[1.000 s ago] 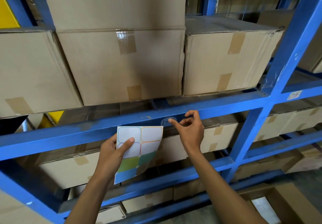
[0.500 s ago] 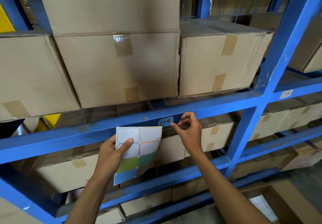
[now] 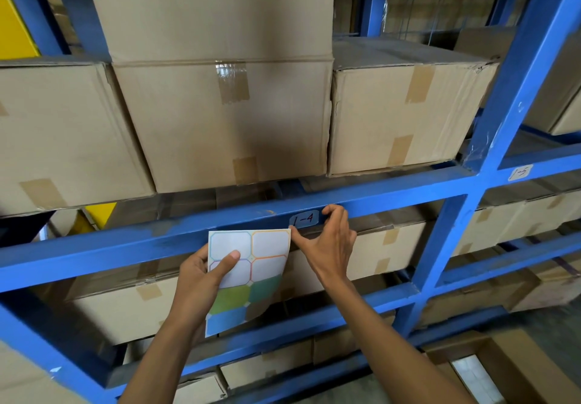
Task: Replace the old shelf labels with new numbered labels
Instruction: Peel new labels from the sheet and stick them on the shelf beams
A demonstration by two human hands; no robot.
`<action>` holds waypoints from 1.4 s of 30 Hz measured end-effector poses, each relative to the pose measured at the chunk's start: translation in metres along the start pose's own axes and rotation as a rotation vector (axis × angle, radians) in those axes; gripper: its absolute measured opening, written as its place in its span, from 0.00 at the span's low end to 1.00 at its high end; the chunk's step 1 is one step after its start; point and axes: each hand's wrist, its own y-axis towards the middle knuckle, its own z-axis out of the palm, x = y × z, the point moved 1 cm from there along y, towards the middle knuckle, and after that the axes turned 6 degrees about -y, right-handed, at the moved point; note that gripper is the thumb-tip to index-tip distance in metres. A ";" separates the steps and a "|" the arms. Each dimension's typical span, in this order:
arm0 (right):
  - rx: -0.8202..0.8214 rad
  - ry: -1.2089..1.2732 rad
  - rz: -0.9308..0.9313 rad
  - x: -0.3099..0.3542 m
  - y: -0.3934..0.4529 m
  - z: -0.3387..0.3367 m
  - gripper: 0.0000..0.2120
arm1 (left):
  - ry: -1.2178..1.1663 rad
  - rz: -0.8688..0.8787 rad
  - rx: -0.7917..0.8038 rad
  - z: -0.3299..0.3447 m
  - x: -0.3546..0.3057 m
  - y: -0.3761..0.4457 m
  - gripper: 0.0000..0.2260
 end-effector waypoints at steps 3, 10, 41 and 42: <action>0.002 0.006 0.051 0.005 0.004 -0.003 0.34 | -0.004 0.001 0.002 -0.002 0.000 -0.001 0.07; 0.015 -0.101 0.134 0.010 0.015 -0.014 0.39 | 0.009 -0.006 0.016 -0.002 0.001 -0.003 0.07; 0.184 0.635 0.662 -0.196 -0.095 -0.309 0.09 | 0.043 -0.214 0.778 0.304 0.069 -0.107 0.10; 0.126 0.622 0.690 -0.208 -0.104 -0.329 0.10 | 0.052 -0.245 0.853 0.320 0.075 -0.123 0.11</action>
